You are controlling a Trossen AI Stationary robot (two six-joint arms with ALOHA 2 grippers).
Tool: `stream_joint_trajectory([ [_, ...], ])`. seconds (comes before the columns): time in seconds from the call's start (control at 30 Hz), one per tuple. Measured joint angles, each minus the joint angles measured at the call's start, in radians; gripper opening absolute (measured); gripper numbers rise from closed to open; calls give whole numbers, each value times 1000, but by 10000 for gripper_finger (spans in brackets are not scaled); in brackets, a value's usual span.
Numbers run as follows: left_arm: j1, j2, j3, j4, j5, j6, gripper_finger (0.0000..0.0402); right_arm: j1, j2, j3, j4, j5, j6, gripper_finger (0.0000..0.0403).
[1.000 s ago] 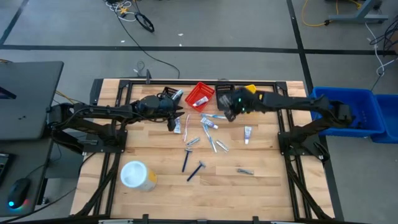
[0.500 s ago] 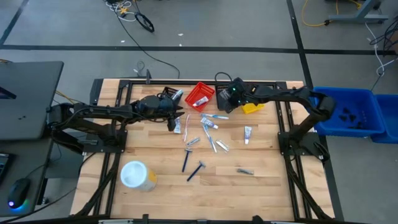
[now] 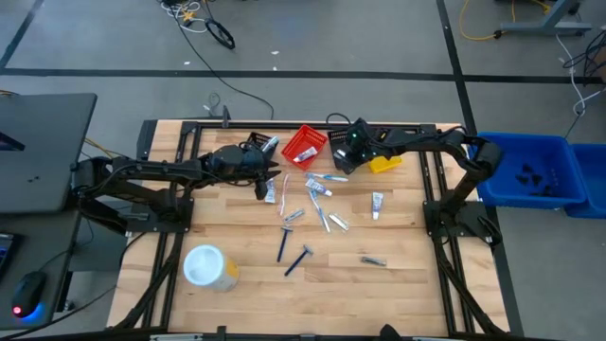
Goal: Pick & Place Travel size toiletries
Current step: Put the nail cutter into the right black bin, then put the right razor into the yellow bin
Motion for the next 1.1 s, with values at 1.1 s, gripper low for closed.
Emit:
stream_joint_trajectory([
  [1.1,0,0,0,0,0,3,130,263,-6,208,-360,160,-166,206],
])
